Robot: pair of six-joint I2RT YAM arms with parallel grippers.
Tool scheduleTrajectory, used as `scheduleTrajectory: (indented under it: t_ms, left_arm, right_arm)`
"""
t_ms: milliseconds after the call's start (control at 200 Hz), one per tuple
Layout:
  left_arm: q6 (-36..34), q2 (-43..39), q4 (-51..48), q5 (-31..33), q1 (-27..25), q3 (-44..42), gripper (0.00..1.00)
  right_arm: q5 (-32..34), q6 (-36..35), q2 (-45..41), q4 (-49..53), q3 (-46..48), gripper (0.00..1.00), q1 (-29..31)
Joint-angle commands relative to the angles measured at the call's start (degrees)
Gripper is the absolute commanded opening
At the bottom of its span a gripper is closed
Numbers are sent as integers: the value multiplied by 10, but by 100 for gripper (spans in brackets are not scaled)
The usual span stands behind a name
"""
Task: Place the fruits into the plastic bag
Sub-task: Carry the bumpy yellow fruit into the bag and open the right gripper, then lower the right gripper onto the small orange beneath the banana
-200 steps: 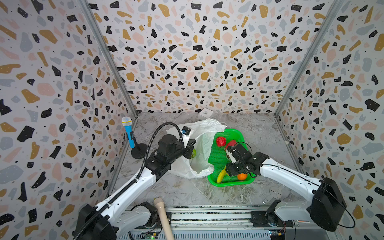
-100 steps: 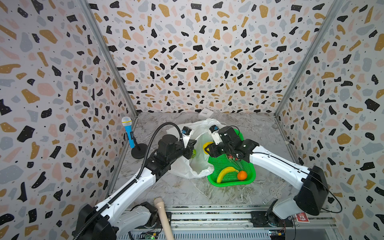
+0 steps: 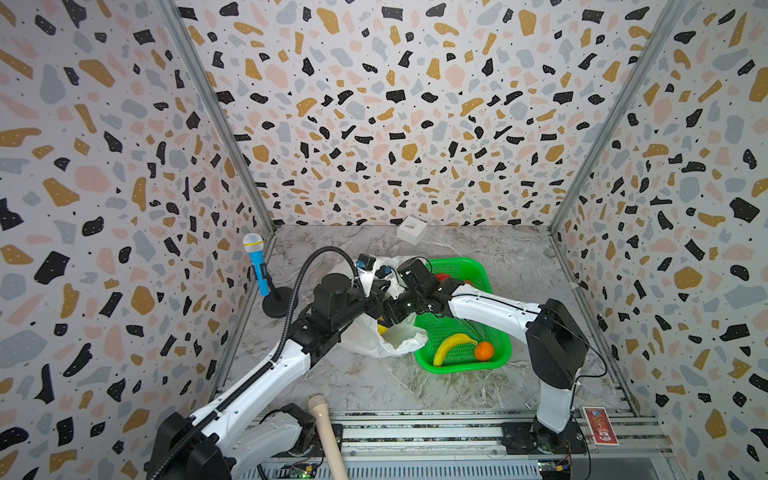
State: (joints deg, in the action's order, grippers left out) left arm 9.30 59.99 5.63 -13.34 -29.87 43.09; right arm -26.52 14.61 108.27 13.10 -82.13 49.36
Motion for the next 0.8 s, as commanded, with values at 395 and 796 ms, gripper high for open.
scheduleTrajectory:
  t_ms: [395,796]
  left_arm:
    - [1,-8,37,-2,1,2,0]
    - [-12,2,42,8,1,1,0]
  right_arm:
    - [116,-3,-135,-23,65,91,-11]
    - [257,51,-413,58,260,90,-71]
